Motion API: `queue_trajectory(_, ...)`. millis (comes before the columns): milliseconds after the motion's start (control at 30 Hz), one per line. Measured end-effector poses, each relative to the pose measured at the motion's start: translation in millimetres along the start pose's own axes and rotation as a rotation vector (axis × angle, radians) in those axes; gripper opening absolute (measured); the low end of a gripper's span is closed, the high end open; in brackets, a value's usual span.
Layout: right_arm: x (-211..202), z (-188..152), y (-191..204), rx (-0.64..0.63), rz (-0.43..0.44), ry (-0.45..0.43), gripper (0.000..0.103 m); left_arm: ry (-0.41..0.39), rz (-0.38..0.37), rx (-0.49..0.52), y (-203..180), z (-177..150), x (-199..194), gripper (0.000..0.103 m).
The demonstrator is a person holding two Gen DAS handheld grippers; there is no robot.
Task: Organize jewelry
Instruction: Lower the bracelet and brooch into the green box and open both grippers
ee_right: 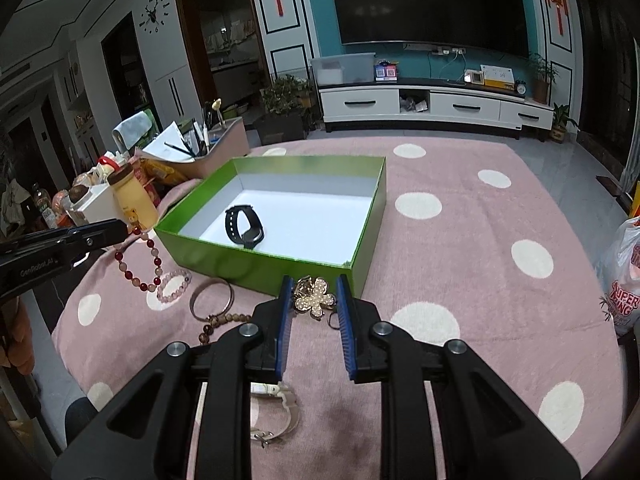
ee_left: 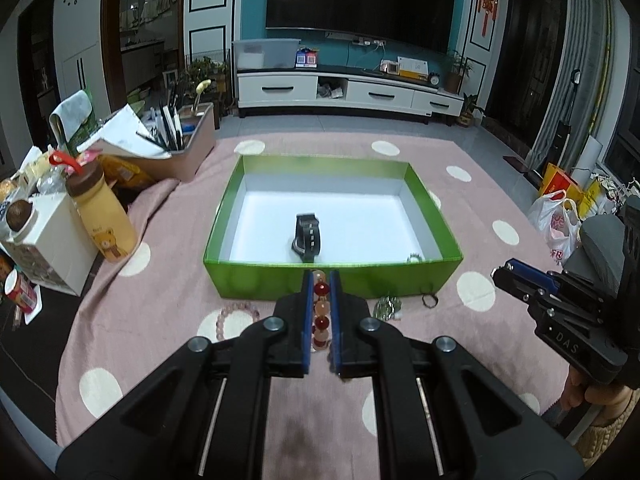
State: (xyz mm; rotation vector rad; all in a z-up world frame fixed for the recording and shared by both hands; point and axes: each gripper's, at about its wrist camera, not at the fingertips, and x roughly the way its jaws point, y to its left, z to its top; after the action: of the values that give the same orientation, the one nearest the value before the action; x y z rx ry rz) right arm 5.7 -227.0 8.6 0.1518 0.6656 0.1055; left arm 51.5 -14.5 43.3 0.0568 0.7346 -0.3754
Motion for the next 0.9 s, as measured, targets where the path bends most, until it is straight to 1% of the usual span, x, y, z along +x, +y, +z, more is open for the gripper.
queue_trajectory(267, 2, 14, 1, 0.009, 0.009, -0.028, 0.022, -0.044, 0.016, 0.008, -3, 28, 2, 0.007)
queue_trajectory(433, 7, 19, 1, 0.013, 0.014, -0.033, 0.022, -0.052, 0.018, -0.005, 0, 44, 9, 0.007)
queue_trajectory(667, 19, 30, -7, 0.027, 0.015, -0.023, 0.022, -0.037, 0.040, -0.022, 8, 61, 31, 0.007)
queue_trajectory(900, 43, 43, -9, 0.040, 0.046, 0.013, 0.022, 0.018, 0.060, -0.049, 21, 70, 70, 0.007)
